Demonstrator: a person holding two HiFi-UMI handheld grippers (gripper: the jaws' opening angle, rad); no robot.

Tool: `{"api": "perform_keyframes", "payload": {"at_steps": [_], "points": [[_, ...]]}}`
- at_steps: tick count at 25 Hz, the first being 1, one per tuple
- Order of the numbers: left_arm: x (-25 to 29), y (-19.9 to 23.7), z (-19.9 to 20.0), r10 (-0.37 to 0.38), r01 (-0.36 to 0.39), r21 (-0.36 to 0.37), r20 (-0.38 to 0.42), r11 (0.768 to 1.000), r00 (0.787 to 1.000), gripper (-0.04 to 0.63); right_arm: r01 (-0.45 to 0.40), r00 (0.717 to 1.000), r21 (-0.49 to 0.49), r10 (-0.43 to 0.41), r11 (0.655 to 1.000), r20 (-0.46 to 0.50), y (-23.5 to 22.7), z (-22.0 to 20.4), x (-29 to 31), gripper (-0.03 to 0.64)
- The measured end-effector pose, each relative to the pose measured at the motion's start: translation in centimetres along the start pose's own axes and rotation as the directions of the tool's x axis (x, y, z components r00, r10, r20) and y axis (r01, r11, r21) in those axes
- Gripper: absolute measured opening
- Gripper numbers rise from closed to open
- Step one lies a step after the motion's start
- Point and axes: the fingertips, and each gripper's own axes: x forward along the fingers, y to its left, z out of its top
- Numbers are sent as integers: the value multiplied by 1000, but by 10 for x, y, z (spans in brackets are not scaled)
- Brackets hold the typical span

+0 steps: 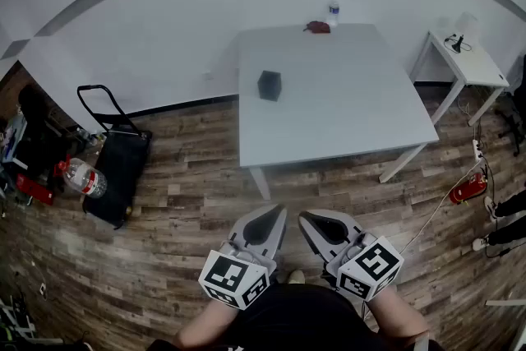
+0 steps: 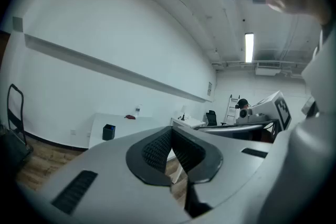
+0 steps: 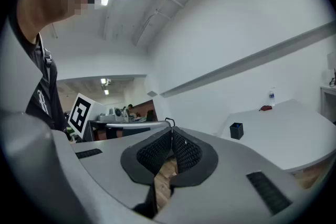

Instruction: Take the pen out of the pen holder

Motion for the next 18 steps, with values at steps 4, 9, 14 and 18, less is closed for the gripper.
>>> {"api": "perform_keyframes", "payload": {"at_steps": [4,9,14,18], "points": [[13,18,3,-9,8,11,0,1000,1000,8,13,1000,-2,-13,1000,-3,-12,1,17,15],[37,44,11,-35,35,16,-7,999,999,8,45,999,2,-45,999,-4,-34,10,42,15],[62,82,25,-64,64,27,-16,998,998,8,76,997,7,-76,997,-4,-56,20,81,15],[82,119,33,-96,97,24,-37,995,995,8,103,995,14,-103,995,-9,-71,29,120,15]]}}
